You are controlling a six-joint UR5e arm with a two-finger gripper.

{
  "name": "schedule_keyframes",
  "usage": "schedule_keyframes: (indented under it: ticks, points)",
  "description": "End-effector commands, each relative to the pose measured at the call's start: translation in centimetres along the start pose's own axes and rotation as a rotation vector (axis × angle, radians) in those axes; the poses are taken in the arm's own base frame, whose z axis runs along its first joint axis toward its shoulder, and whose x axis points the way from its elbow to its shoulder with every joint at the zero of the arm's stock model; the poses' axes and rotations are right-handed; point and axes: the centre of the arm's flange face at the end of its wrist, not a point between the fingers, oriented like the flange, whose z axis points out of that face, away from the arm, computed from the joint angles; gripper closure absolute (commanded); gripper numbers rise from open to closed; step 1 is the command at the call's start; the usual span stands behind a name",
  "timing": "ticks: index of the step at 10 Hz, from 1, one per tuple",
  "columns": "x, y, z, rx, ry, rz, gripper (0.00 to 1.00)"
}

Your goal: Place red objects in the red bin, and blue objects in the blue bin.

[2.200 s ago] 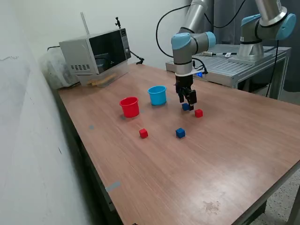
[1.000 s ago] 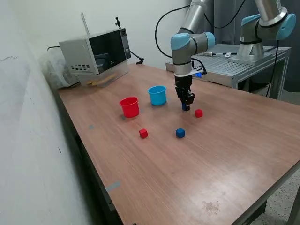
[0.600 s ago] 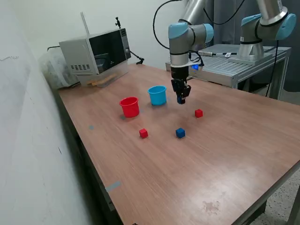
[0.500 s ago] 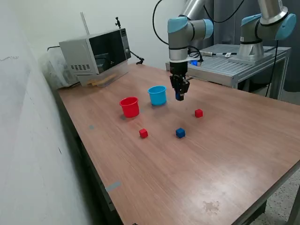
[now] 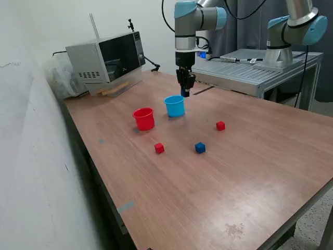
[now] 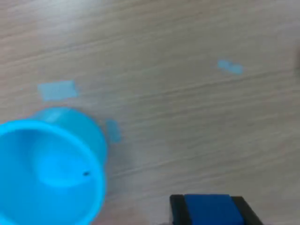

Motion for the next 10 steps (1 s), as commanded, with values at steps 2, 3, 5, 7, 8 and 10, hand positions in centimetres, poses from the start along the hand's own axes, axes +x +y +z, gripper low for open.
schedule_keyframes:
  ticks: [2, 3, 5, 7, 8, 10]
  points:
    - [-7.0, 2.8, 0.8, -0.001, -0.018, 0.089, 1.00]
    - [-7.0, 2.8, 0.8, -0.002, -0.018, 0.089, 1.00]
    - [-7.2, 2.7, 0.8, 0.001, -0.018, 0.083, 1.00]
    - [-8.3, 2.6, 1.1, 0.007, -0.021, 0.092, 1.00]
    - [-8.4, 2.6, 1.1, 0.007, -0.021, 0.092, 1.00]
    - [-9.1, 2.7, 1.0, 0.004, -0.023, 0.101, 1.00]
